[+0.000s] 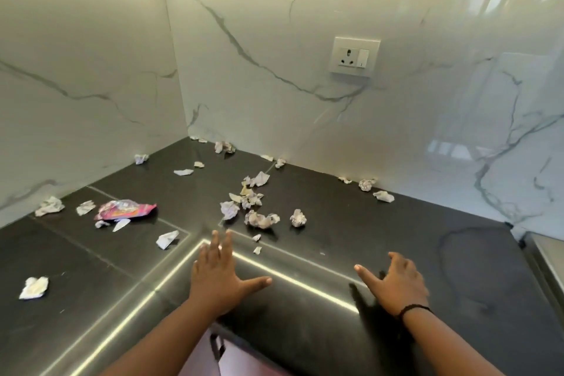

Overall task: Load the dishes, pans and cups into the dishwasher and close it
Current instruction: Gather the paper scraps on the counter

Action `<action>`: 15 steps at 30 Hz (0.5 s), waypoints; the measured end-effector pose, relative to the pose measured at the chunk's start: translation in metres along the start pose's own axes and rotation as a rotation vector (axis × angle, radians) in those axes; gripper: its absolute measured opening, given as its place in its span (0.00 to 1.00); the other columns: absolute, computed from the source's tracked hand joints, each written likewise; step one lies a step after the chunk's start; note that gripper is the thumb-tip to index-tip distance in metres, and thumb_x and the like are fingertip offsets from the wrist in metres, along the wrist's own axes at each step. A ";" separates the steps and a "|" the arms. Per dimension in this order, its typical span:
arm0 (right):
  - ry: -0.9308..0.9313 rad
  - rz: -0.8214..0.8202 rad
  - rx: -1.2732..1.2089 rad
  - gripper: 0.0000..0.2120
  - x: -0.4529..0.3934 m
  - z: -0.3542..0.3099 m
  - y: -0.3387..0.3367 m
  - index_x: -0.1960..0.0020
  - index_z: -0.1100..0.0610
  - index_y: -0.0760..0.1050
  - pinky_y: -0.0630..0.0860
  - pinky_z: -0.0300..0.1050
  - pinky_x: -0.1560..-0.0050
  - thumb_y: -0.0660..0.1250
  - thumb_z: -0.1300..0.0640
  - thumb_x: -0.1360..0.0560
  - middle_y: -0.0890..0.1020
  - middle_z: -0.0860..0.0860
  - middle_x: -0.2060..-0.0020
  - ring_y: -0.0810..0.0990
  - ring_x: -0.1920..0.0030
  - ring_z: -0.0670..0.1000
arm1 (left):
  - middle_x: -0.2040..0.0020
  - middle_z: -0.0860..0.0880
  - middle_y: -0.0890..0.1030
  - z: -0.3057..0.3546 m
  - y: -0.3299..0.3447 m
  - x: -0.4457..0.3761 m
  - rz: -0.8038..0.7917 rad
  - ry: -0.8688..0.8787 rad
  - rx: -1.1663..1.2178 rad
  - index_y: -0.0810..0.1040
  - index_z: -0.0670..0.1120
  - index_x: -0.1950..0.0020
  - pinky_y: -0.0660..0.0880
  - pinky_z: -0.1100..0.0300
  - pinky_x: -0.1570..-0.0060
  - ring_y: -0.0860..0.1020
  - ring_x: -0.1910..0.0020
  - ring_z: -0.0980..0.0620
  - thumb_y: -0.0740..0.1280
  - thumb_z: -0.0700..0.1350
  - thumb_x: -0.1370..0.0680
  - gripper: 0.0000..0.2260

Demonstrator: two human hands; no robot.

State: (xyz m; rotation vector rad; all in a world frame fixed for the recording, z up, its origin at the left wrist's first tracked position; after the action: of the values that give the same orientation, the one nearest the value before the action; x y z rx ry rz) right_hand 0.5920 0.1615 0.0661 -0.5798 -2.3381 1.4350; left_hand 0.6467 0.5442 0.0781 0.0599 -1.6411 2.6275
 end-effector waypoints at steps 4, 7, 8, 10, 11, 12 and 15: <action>0.069 0.075 0.098 0.50 -0.072 0.019 -0.008 0.26 0.52 0.55 0.61 0.57 0.30 0.53 0.20 0.37 0.61 0.56 0.27 0.61 0.29 0.61 | 0.23 0.49 0.34 -0.002 0.006 -0.048 0.040 -0.059 -0.050 0.31 0.54 0.24 0.47 0.44 0.25 0.39 0.23 0.43 0.52 0.85 0.50 0.64; 0.071 0.093 0.069 0.50 -0.136 0.020 -0.012 0.26 0.54 0.55 0.59 0.58 0.28 0.54 0.21 0.37 0.61 0.58 0.27 0.59 0.28 0.62 | 0.22 0.51 0.35 0.000 0.006 -0.082 0.082 -0.106 -0.047 0.34 0.54 0.24 0.48 0.44 0.25 0.41 0.23 0.43 0.53 0.84 0.49 0.63; 0.051 0.102 0.048 0.50 -0.156 0.016 -0.014 0.26 0.55 0.56 0.59 0.57 0.28 0.55 0.22 0.37 0.61 0.58 0.27 0.59 0.27 0.62 | 0.22 0.51 0.35 0.002 0.005 -0.091 0.085 -0.111 -0.057 0.34 0.55 0.24 0.47 0.44 0.26 0.41 0.23 0.44 0.53 0.84 0.49 0.63; -0.005 0.117 0.019 0.48 -0.195 0.003 -0.017 0.27 0.57 0.59 0.59 0.57 0.27 0.59 0.25 0.35 0.64 0.60 0.28 0.60 0.27 0.61 | 0.22 0.52 0.35 0.006 0.004 -0.110 0.081 -0.116 -0.082 0.34 0.56 0.24 0.46 0.44 0.25 0.40 0.23 0.44 0.53 0.84 0.49 0.62; -0.026 0.128 0.009 0.47 -0.212 -0.005 -0.020 0.28 0.58 0.61 0.61 0.57 0.28 0.61 0.26 0.35 0.66 0.60 0.30 0.62 0.28 0.61 | 0.22 0.52 0.35 0.008 0.005 -0.120 0.077 -0.116 -0.085 0.34 0.57 0.24 0.46 0.45 0.25 0.40 0.23 0.44 0.53 0.84 0.49 0.62; -0.034 0.134 -0.003 0.46 -0.230 -0.012 -0.020 0.29 0.58 0.63 0.64 0.58 0.30 0.63 0.27 0.35 0.69 0.61 0.32 0.65 0.30 0.62 | 0.22 0.53 0.36 0.010 0.006 -0.130 0.073 -0.110 -0.084 0.34 0.57 0.24 0.46 0.44 0.26 0.40 0.23 0.44 0.54 0.84 0.49 0.62; -0.023 0.134 -0.059 0.45 -0.270 -0.035 -0.014 0.32 0.56 0.66 0.70 0.58 0.36 0.65 0.26 0.37 0.72 0.62 0.36 0.69 0.35 0.63 | 0.23 0.52 0.34 0.017 0.009 -0.158 0.042 -0.041 -0.105 0.31 0.57 0.25 0.49 0.44 0.26 0.40 0.23 0.44 0.55 0.84 0.47 0.62</action>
State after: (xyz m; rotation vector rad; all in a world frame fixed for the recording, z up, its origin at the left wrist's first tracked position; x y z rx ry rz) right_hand 0.8386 0.0458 0.0749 -0.7533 -2.4067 1.4410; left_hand 0.8039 0.5223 0.0693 0.0766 -1.8104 2.5817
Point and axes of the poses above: each hand's wrist, its own x-axis away from the middle knuckle, its own y-axis out of the palm, z = x × y, the point moved 10 cm from there along -x, towards the middle knuckle
